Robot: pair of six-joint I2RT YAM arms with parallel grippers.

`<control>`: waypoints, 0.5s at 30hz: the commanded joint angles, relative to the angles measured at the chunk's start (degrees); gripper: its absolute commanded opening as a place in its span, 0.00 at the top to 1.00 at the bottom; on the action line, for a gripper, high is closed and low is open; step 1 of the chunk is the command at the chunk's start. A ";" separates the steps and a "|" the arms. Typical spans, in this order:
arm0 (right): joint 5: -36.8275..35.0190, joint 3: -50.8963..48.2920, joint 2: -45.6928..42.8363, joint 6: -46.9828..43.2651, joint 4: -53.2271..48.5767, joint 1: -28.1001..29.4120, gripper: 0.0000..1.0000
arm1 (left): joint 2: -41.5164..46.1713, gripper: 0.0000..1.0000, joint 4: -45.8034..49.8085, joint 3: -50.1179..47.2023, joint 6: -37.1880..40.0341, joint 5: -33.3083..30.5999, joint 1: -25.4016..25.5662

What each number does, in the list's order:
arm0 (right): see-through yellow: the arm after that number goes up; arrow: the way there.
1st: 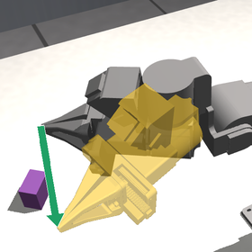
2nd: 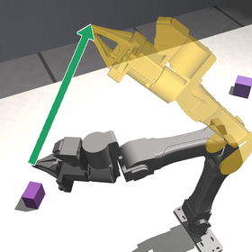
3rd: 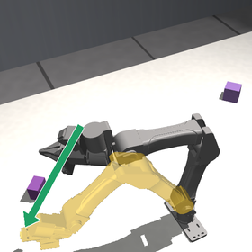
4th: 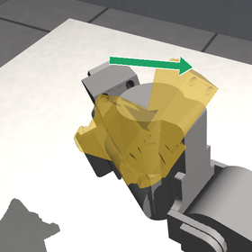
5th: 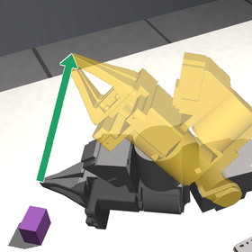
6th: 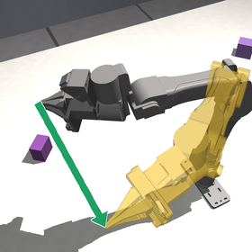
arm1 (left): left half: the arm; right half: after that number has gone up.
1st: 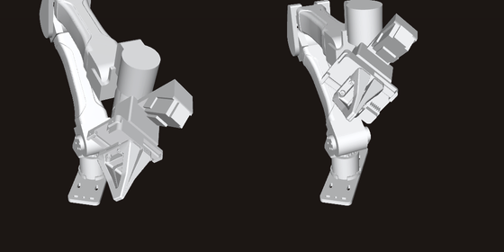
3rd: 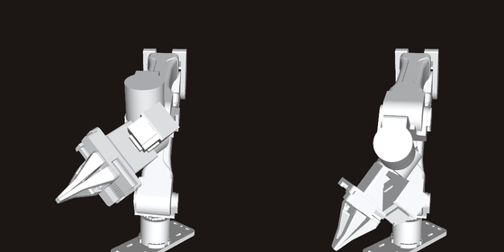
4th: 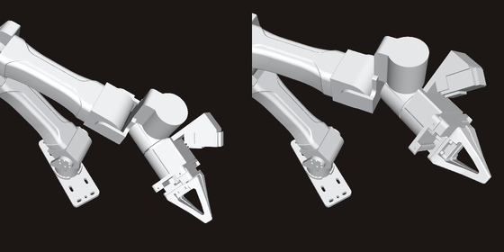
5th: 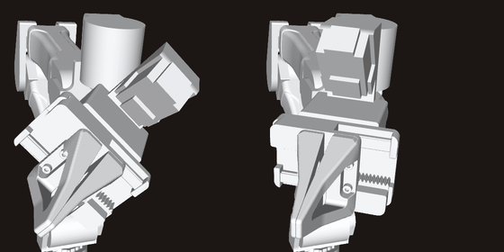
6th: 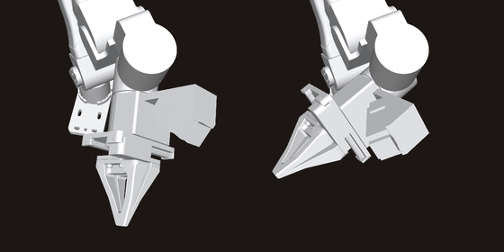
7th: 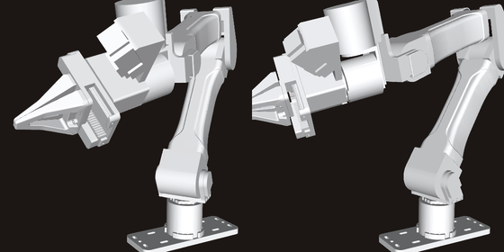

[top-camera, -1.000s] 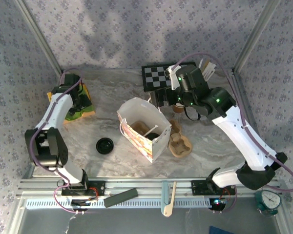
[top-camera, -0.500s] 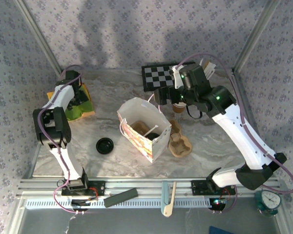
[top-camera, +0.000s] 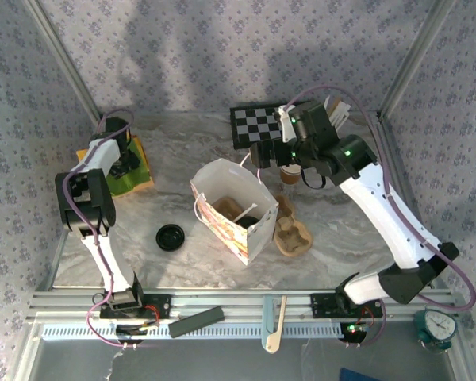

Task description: Pack the takeout coffee

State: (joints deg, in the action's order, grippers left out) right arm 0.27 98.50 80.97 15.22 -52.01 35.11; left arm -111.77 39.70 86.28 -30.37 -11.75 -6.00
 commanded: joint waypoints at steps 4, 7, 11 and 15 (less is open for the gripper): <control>0.69 1.18 0.00 0.25 0.46 -0.31 0.00 | 1.82 0.88 0.62 -0.86 0.43 -0.52 -0.13; 0.69 1.01 -0.18 0.33 0.58 -0.31 0.00 | 4.00 0.99 2.31 -0.76 0.32 -1.21 -0.14; 0.81 0.05 -0.99 0.68 1.27 -0.31 0.00 | 7.72 1.00 4.58 -0.76 -0.06 -2.22 -0.06; 0.36 -0.93 -1.82 1.20 1.84 -0.31 0.00 | 11.91 1.00 7.02 -0.58 -0.30 -1.88 0.33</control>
State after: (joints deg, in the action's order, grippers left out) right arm 0.47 98.28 80.90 15.49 -51.57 35.11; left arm -104.47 43.38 85.67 -30.09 -12.58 -5.98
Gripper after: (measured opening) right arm 0.998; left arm 0.053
